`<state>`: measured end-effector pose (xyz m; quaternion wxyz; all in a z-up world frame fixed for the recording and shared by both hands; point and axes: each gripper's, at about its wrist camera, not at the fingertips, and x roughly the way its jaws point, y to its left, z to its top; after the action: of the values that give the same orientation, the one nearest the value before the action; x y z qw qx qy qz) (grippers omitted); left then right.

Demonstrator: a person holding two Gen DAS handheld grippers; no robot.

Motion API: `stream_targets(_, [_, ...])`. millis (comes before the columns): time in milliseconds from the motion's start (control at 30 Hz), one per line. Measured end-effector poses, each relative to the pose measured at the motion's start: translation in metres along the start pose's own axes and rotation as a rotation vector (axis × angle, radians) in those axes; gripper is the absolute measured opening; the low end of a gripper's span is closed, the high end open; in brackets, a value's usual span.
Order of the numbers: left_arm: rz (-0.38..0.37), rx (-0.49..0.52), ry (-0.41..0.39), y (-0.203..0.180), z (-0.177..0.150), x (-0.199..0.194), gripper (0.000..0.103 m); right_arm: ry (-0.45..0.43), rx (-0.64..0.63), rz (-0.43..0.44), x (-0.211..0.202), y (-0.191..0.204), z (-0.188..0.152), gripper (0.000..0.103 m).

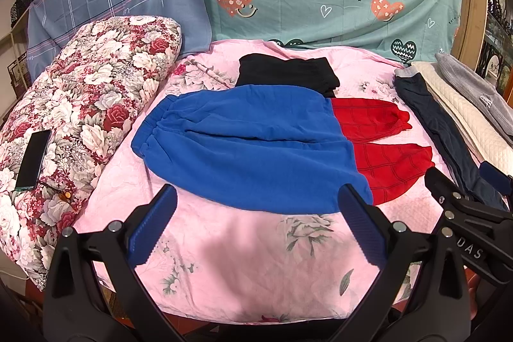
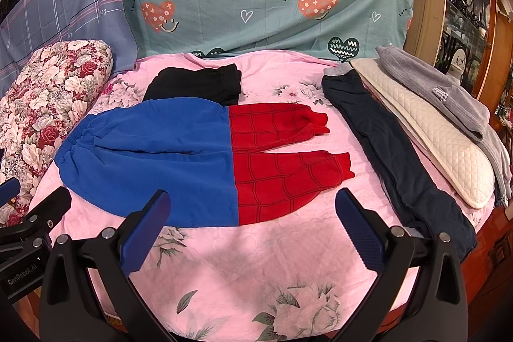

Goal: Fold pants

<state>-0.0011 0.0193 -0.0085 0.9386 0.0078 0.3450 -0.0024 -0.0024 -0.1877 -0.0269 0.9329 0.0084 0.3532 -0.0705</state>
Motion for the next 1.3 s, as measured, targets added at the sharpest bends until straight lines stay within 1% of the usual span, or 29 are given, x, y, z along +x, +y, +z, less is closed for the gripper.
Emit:
stream_targets(767, [-0.001, 0.0, 0.003, 0.0011, 0.0001, 0.0003, 0.101, 0.002, 0.001, 0.002, 0.001, 0.0004, -0.0017, 0.102])
stream_targets(1167, [0.001, -0.002, 0.007, 0.0076, -0.0041, 0.0028, 0.101, 0.002, -0.001, 0.001, 0.0016, 0.0001, -0.0019, 0.102])
stream_targets(1300, [0.003, -0.002, 0.009, 0.0081, -0.0047, 0.0033, 0.101, 0.025, 0.002, 0.0, 0.0096, -0.0044, -0.0045, 0.102])
